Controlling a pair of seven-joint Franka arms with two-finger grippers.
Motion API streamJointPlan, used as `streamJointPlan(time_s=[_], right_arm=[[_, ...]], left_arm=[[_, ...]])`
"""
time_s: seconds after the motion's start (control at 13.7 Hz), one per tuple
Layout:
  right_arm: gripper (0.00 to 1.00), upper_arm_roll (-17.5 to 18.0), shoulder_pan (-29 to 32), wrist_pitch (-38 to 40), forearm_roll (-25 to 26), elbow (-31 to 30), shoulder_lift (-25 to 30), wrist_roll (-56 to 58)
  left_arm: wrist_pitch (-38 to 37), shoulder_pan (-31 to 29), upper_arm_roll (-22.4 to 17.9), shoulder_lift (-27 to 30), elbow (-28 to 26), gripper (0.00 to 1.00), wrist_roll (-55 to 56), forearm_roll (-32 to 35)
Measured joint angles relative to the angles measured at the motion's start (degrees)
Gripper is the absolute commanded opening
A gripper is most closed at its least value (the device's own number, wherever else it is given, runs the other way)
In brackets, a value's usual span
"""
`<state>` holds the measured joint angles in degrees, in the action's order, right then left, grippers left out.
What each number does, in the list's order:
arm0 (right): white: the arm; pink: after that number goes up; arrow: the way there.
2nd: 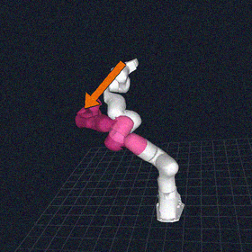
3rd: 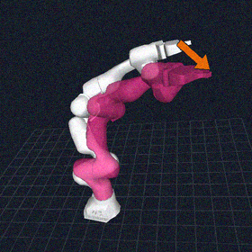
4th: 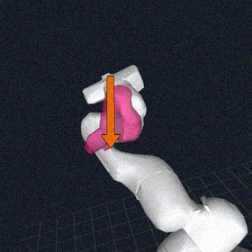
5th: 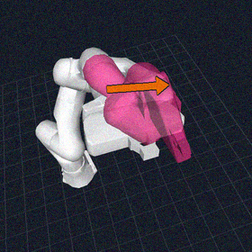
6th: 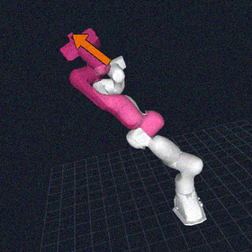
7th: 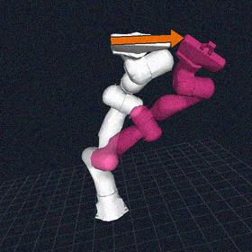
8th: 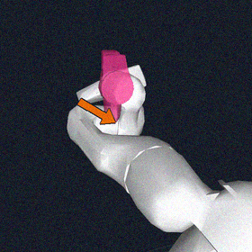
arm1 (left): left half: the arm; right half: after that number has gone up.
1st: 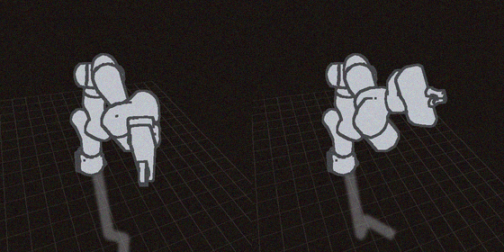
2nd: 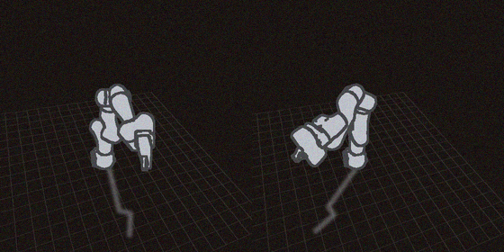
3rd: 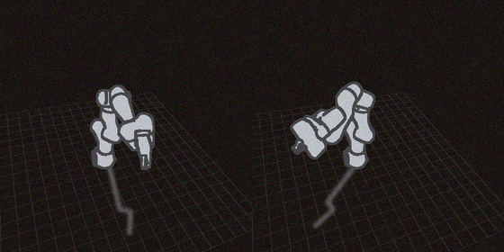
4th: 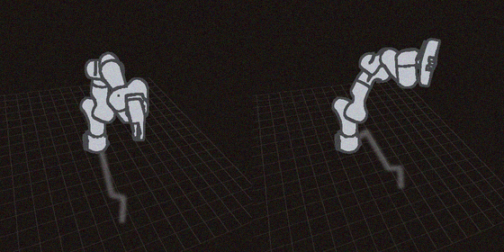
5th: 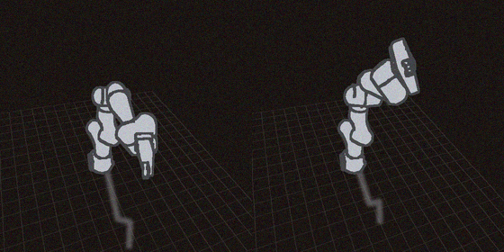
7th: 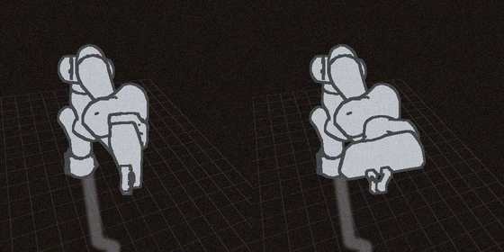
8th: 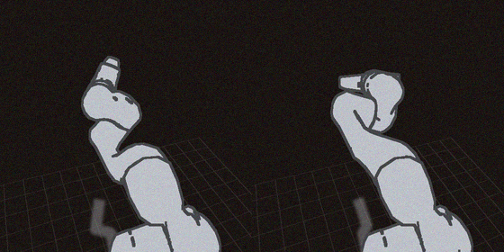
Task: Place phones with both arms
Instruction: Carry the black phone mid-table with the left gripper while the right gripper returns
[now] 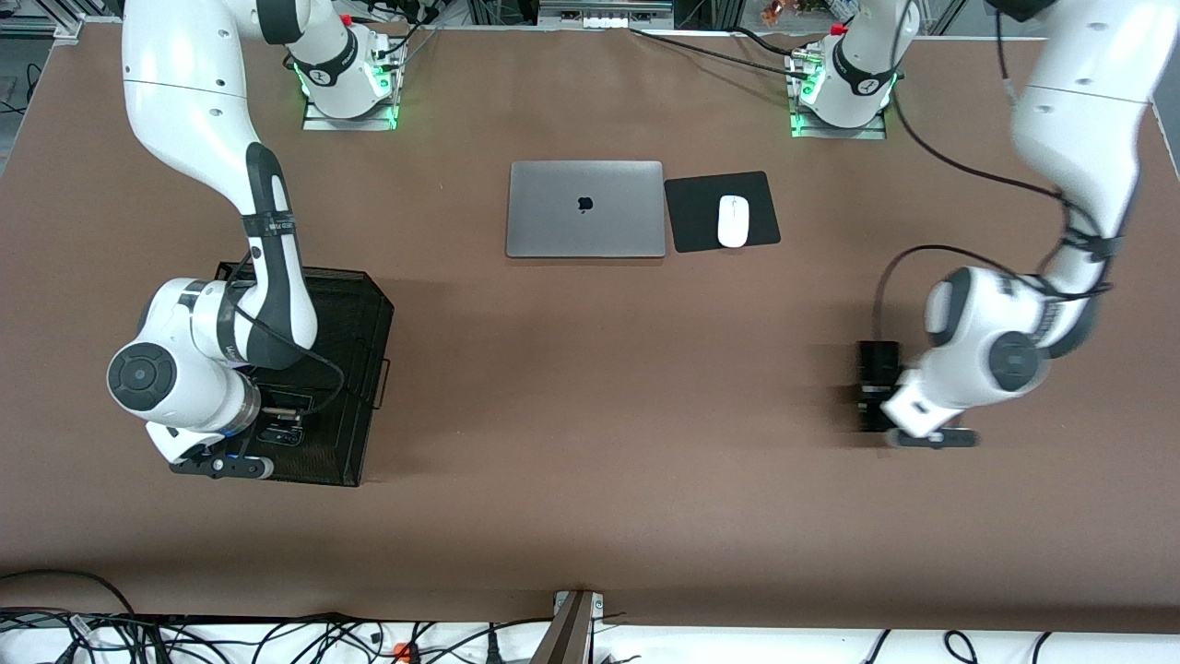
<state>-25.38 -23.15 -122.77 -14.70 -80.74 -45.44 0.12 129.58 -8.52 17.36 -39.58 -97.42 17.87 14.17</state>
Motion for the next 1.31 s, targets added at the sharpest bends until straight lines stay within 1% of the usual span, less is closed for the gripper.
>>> streamJointPlan(time_s=[0.15,0.29,0.51,0.66,0.8,1.02,1.17,1.31], right_arm=[[0.99,-0.29,0.14,0.22,0.00,1.93,0.10,0.14],[0.99,-0.72,0.69,2.13,0.10,4.99,0.32,0.48],[0.99,-0.99,1.82,8.30,0.15,10.83,0.82,1.65],[0.99,-0.89,1.92,14.34,0.15,14.00,1.34,1.74],[0.99,-0.53,1.63,19.39,0.00,16.25,1.77,1.74],[0.99,0.80,0.16,21.96,-0.59,17.59,4.02,0.02],[0.99,1.04,-2.43,24.61,-0.61,17.62,5.44,-3.45],[1.00,1.14,-5.23,25.91,-0.62,17.56,6.11,-5.87]], left_arm=[[-0.02,6.96,-0.02,-0.06,0.95,0.00,9.96,-0.01],[-0.07,12.96,-0.09,-0.63,2.55,0.00,18.26,-0.05],[-0.05,19.84,-0.15,-3.12,6.22,0.00,26.23,-0.08],[0.02,24.19,-0.19,-5.74,10.28,0.00,30.85,-0.11],[0.18,28.41,-0.31,-8.82,15.61,0.00,35.36,-0.11],[0.69,34.27,-1.24,-13.55,23.78,0.00,37.92,-0.11],[3.07,37.96,-3.13,-16.43,27.23,0.00,37.96,-0.11],[5.81,42.45,-7.40,-18.62,28.61,0.00,37.76,-0.11]])
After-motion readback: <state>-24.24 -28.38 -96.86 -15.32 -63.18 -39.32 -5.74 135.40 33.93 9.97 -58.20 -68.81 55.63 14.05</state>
